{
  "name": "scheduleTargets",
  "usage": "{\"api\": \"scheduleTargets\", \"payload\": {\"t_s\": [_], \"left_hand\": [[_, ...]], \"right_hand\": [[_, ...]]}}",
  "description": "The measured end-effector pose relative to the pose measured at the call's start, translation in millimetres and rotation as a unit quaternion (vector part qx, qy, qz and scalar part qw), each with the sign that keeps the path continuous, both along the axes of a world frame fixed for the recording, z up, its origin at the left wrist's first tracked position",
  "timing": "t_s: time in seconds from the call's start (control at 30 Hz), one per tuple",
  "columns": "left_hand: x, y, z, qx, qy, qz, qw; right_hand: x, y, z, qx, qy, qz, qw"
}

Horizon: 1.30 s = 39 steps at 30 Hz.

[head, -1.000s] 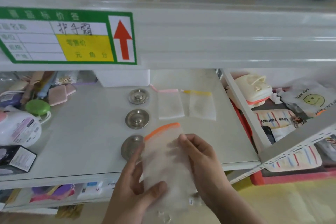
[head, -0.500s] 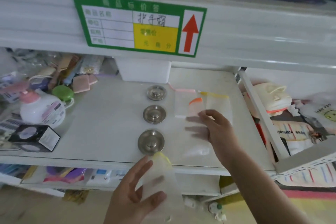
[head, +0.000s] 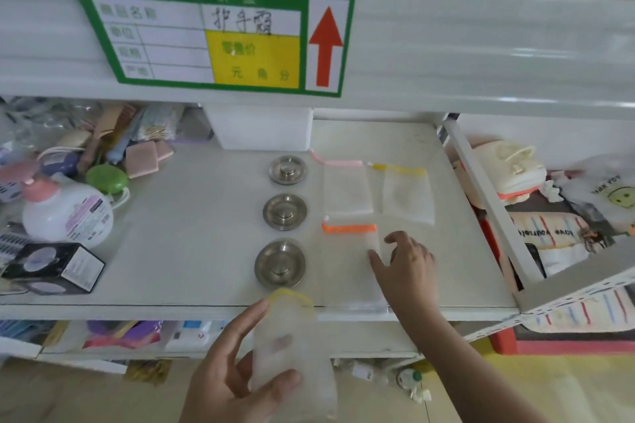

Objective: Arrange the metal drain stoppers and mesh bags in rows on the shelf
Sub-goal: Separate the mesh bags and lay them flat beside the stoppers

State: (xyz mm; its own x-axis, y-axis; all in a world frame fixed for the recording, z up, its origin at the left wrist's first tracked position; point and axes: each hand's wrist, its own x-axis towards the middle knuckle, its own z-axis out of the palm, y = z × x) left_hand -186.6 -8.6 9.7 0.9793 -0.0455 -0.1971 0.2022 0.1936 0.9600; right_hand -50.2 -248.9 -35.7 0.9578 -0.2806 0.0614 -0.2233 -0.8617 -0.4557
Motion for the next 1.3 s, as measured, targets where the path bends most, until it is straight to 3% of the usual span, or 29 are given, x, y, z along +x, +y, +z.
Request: {"api": "scheduleTargets", "payload": {"t_s": [0.1, 0.17, 0.23, 0.3, 0.43, 0.47, 0.5, 0.6, 0.67, 0.73, 0.8, 0.9, 1.07, 1.2, 1.3], "left_hand": [[3, -5, 5, -0.006, -0.008, -0.002, 1.0], [7, -10, 7, -0.004, -0.021, -0.001, 1.0], [11, -16, 6, -0.001, -0.037, -0.002, 0.999], [14, -25, 0, 0.013, -0.053, -0.018, 0.998], [18, -48, -12, 0.124, -0.157, -0.042, 0.979], [18, -54, -12, 0.16, -0.179, -0.044, 0.97], [18, -59, -15, 0.187, -0.189, -0.052, 0.963], [15, -70, -28, 0.21, -0.142, -0.08, 0.964], [14, -72, -40, 0.204, -0.086, -0.082, 0.972], [14, -74, -45, 0.216, -0.047, -0.079, 0.972], [14, -75, -46, 0.217, -0.019, -0.078, 0.973], [14, -76, -46, 0.217, -0.007, -0.083, 0.973], [15, -77, -46, 0.22, -0.004, -0.082, 0.972], [12, -79, -46, 0.223, -0.005, -0.086, 0.971], [12, -77, -46, 0.221, -0.007, -0.07, 0.973]], "right_hand": [[-22, -1, 19, 0.119, -0.03, 0.016, 0.992], [-44, 5, 33, 0.271, 0.052, 0.03, 0.961], [-66, 16, 40, 0.388, 0.178, 0.059, 0.902], [-83, 23, 41, 0.486, 0.239, 0.083, 0.837], [-89, 21, 43, 0.732, 0.175, 0.009, 0.658], [-88, 17, 44, 0.749, 0.148, -0.002, 0.646], [-86, 10, 44, 0.74, 0.125, -0.011, 0.661], [-70, -18, 52, 0.623, 0.086, -0.021, 0.777], [-51, -34, 61, 0.543, 0.082, -0.002, 0.836], [-32, -42, 67, 0.519, 0.085, 0.032, 0.85], [-14, -44, 69, 0.532, 0.086, 0.05, 0.841], [4, -54, 57, 0.515, 0.051, -0.02, 0.856], [5, -85, 14, 0.217, 0.056, -0.087, 0.971], [-2, -91, 10, 0.026, 0.091, -0.069, 0.993], [2, -97, 16, -0.055, 0.036, -0.053, 0.996]]}}
